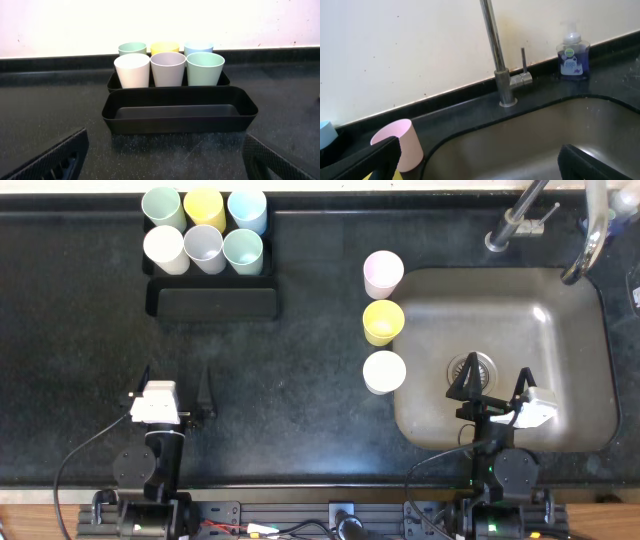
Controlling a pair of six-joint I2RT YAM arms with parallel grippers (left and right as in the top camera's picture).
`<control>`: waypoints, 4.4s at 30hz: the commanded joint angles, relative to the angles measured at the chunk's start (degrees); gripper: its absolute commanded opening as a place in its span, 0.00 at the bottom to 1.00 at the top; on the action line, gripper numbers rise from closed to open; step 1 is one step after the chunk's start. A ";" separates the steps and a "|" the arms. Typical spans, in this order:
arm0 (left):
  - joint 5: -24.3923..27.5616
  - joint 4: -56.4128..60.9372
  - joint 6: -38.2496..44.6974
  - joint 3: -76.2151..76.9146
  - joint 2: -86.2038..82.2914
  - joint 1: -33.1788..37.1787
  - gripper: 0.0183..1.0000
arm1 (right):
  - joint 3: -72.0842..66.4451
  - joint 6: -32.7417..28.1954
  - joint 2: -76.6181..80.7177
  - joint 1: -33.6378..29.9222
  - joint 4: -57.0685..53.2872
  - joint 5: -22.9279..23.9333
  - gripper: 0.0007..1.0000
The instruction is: Store Cups
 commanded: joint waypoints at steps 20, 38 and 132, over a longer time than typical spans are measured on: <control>0.50 -0.20 0.44 -0.02 -0.48 0.15 1.00 | -0.79 0.44 -0.68 -0.35 0.24 0.07 1.00; 0.50 -0.20 0.44 -0.02 -0.48 0.15 1.00 | -0.79 0.42 -0.68 -0.35 0.24 0.07 1.00; -1.18 -72.72 -39.10 154.62 144.37 -32.68 1.00 | -0.79 0.42 -0.68 -0.35 0.24 0.04 1.00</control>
